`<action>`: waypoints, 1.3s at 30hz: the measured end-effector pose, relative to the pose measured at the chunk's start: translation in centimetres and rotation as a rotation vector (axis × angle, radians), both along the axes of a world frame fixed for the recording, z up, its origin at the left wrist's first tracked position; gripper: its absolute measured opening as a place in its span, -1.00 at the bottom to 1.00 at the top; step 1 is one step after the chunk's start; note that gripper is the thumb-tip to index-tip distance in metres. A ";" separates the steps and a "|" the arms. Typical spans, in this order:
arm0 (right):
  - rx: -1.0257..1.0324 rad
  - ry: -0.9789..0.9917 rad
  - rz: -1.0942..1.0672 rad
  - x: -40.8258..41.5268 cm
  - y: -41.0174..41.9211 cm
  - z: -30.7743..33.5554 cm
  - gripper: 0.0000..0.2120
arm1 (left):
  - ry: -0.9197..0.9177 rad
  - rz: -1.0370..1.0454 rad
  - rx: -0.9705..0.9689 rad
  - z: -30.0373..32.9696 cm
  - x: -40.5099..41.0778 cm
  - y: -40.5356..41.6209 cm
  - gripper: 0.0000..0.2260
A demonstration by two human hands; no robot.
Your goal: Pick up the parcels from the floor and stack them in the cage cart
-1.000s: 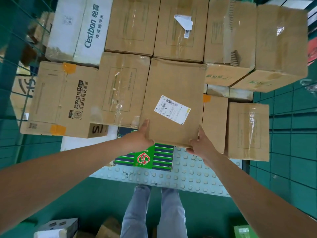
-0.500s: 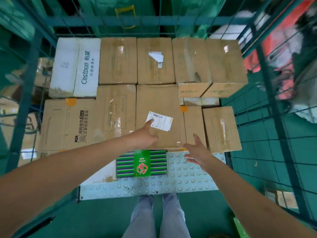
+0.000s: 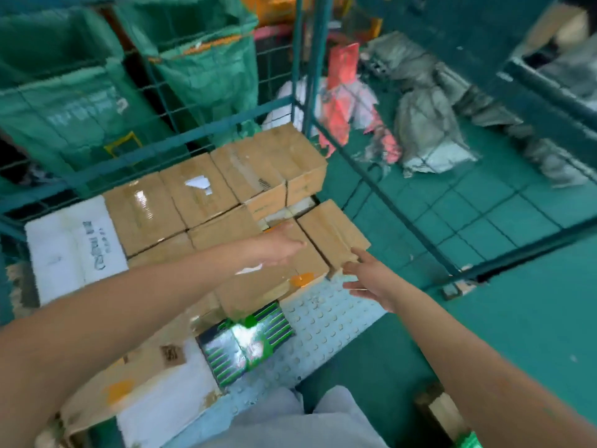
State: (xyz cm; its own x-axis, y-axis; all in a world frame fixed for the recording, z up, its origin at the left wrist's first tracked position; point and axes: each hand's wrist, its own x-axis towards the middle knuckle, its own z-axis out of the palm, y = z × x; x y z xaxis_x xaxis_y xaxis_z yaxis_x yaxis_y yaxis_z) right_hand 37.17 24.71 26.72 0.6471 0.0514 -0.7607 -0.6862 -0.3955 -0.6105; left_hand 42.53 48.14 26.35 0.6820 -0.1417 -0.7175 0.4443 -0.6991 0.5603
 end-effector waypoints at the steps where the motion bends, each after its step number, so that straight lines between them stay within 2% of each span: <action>1: -0.006 -0.013 -0.038 -0.6 -1.2 0.5 -0.38 | -0.020 -0.068 0.013 0.9 0.3 -1.2 -0.37; 4: -0.018 -0.049 -0.174 -2.9 -5.1 1.9 -0.37 | -0.065 -0.186 0.022 3.4 1.1 -5.7 -0.44; 8: -0.023 -0.061 -0.371 -8.9 -10.3 3.2 -0.37 | -0.084 -0.342 0.019 4.7 -0.6 -13.1 -0.27; 10: -0.012 -0.067 -0.460 -12.2 -12.2 3.5 -0.38 | -0.067 -0.411 0.030 5.1 -2.7 -16.2 -0.31; 13: -0.013 -0.040 -0.614 -18.5 -14.9 3.4 -0.43 | -0.009 -0.529 0.034 4.6 -7.1 -20.6 -0.38; 16: -0.022 -0.038 -0.761 -25.2 -16.9 3.1 -0.46 | -0.015 -0.660 0.050 3.5 -11.5 -24.8 -0.35; 20: 0.018 -0.016 -0.878 -35.4 -19.9 3.3 -0.63 | -0.016 -0.820 0.000 3.7 -18.7 -31.2 -0.40; 24: 0.065 -0.004 -1.126 -44.8 -22.7 2.1 -0.56 | 0.015 -0.974 -0.010 2.7 -25.8 -37.1 -0.40; 26: 0.062 0.017 -1.243 -48.9 -23.5 1.2 -0.61 | 0.029 -1.052 0.017 1.6 -29.4 -39.7 -0.40; 32: 0.064 0.008 -1.460 -57.7 -23.9 -3.2 -0.53 | 0.068 -1.250 0.127 -3.6 -35.7 -45.3 -0.39; 39: 0.163 0.201 -1.635 -64.9 -23.1 -12.8 -0.58 | 0.106 -1.427 0.266 -13.1 -41.1 -51.3 -0.36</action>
